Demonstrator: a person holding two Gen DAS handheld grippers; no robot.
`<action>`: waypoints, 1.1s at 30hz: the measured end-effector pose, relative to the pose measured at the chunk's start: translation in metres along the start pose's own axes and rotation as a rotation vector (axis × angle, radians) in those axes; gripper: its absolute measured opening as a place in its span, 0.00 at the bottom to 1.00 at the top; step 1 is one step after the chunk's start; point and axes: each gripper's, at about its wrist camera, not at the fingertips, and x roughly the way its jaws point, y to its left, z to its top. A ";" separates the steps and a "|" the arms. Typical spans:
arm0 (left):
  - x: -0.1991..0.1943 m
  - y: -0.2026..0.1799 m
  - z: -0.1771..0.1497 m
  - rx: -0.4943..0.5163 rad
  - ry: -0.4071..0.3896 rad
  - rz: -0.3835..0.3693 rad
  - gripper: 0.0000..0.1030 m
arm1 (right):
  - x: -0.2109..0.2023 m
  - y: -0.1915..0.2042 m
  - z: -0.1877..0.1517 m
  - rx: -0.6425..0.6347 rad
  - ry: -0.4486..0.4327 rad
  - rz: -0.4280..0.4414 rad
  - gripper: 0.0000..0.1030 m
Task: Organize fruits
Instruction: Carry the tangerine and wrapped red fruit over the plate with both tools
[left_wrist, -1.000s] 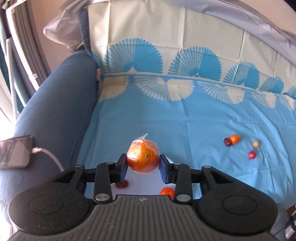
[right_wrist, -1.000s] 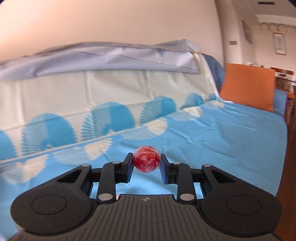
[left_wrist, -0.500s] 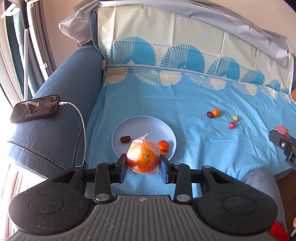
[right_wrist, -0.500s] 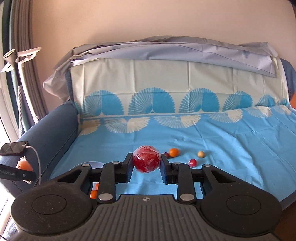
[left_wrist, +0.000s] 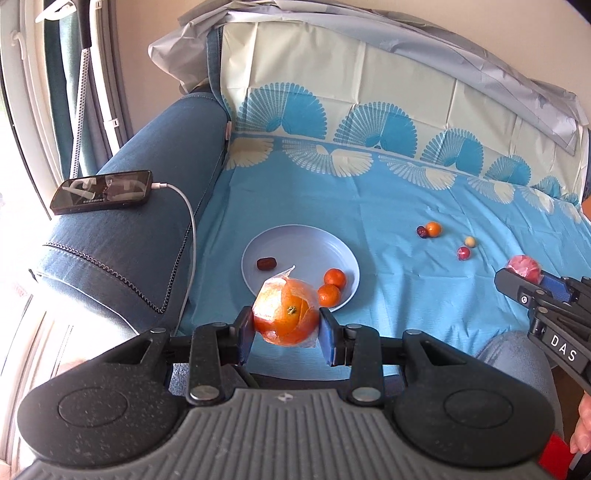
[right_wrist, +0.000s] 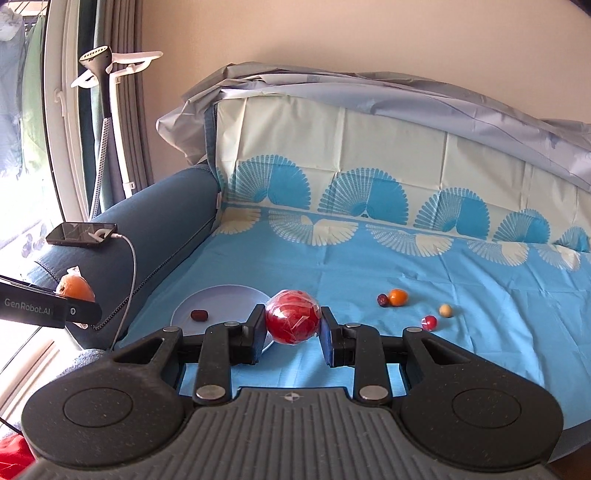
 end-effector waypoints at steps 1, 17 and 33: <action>0.002 0.003 0.000 -0.004 0.012 0.000 0.39 | 0.001 0.002 0.000 -0.012 0.003 0.002 0.30; 0.034 0.029 0.029 -0.032 0.076 -0.040 0.39 | 0.034 0.024 0.008 -0.072 0.060 -0.007 0.30; 0.106 0.024 0.060 -0.003 0.158 -0.041 0.39 | 0.117 0.048 0.019 -0.094 0.127 0.070 0.30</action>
